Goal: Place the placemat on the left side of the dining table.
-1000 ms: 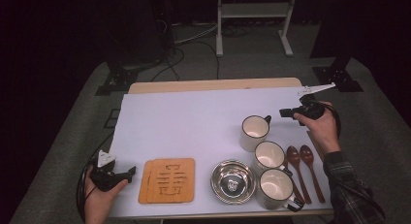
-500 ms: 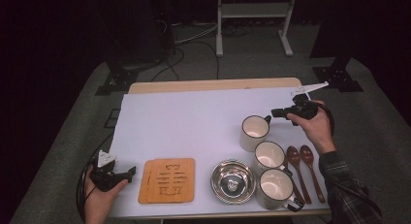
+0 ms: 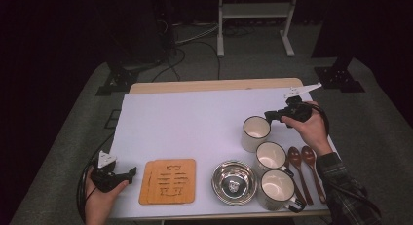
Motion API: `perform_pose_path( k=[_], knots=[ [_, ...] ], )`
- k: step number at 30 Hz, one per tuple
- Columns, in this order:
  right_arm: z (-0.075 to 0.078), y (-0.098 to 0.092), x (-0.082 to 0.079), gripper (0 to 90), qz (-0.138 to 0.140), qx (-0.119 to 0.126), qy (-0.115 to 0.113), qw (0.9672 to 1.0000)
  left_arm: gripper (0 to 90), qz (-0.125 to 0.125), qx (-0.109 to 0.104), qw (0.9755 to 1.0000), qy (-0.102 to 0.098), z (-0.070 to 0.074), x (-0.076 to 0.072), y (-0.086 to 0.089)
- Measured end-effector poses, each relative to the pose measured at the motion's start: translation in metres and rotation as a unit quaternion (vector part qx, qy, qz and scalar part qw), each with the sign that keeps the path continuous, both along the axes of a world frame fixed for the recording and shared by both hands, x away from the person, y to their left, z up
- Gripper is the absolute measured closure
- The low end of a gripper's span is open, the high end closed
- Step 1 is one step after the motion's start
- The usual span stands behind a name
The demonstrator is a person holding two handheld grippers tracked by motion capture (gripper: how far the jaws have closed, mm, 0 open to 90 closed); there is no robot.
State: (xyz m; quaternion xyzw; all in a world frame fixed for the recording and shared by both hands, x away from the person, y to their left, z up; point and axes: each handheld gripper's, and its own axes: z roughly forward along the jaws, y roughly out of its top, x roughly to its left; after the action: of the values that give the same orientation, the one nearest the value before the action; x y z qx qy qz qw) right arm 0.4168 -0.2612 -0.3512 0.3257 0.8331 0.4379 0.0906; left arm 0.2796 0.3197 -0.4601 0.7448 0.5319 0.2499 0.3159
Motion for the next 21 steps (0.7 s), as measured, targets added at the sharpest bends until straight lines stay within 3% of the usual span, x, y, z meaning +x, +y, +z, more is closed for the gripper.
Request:
perform_pose_path(
  k=[21],
  knots=[
    [0.006, 0.031, -0.011, 89.5, 0.048, 0.015, 0.000, 0.9987, 13.3, 0.000, 0.002, 1.0000, -0.001, 0.000, 0.000, 0.000]
  ],
)
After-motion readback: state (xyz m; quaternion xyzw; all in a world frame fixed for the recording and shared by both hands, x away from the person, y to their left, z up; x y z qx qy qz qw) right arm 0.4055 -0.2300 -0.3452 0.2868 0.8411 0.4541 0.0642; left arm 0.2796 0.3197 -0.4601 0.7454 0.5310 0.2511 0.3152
